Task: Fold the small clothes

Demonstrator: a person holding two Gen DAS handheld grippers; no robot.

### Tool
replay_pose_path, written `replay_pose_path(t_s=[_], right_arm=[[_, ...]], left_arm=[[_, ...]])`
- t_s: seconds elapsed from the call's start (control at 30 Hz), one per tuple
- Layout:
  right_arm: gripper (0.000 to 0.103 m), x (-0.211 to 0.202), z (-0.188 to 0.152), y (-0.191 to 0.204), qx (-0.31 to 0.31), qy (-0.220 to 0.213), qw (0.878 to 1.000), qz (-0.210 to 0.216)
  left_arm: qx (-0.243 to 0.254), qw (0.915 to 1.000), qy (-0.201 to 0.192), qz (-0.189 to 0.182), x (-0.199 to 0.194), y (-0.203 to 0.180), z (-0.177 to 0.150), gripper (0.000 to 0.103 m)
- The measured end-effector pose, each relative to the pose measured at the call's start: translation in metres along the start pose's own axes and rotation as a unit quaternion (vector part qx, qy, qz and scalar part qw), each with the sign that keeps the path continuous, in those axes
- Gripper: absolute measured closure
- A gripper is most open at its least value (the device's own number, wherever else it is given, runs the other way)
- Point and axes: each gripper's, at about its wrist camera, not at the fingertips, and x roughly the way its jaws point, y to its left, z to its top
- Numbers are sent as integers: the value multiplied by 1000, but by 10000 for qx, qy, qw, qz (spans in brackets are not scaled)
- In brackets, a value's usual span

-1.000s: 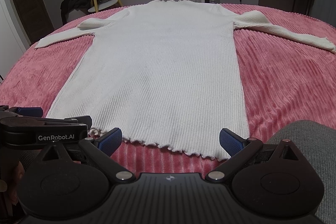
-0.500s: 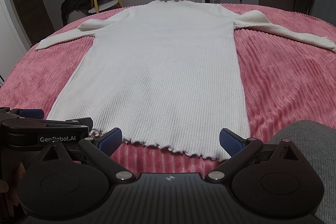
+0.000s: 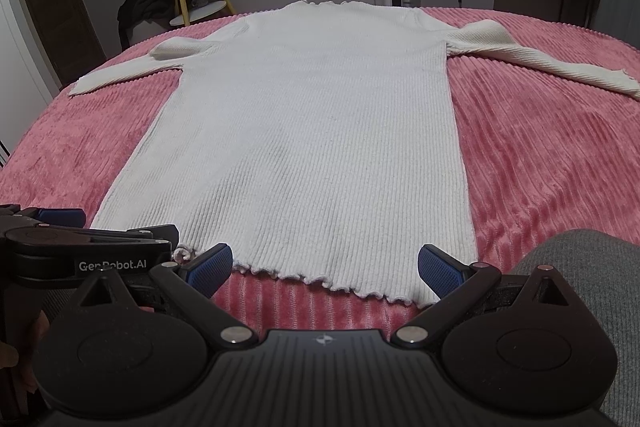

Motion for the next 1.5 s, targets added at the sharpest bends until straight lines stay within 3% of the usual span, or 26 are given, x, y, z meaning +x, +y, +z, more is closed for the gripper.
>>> replay_pose_path(t_s=[0.7, 1.13, 1.3, 1.4, 1.5], right_arm=[[4, -1, -1, 1, -58, -200, 9993, 300], [4, 8, 9, -11, 216, -41, 9957, 903], [4, 2, 45, -53, 829, -432, 9902, 1040], [4, 4, 72, -112, 1556, -812, 9819, 707], [4, 23, 91, -185, 2383, -802, 9669, 426]], left_arm=[[-41, 10000, 76, -8, -2, -1, 3, 0], [-81, 9993, 347, -123, 5, -3, 14, 0], [-46, 9991, 276, -319, 8, -12, 46, 0], [-98, 9995, -7, -313, 16, -24, 80, 0], [-152, 9990, -293, -295, 37, -39, 113, 0]])
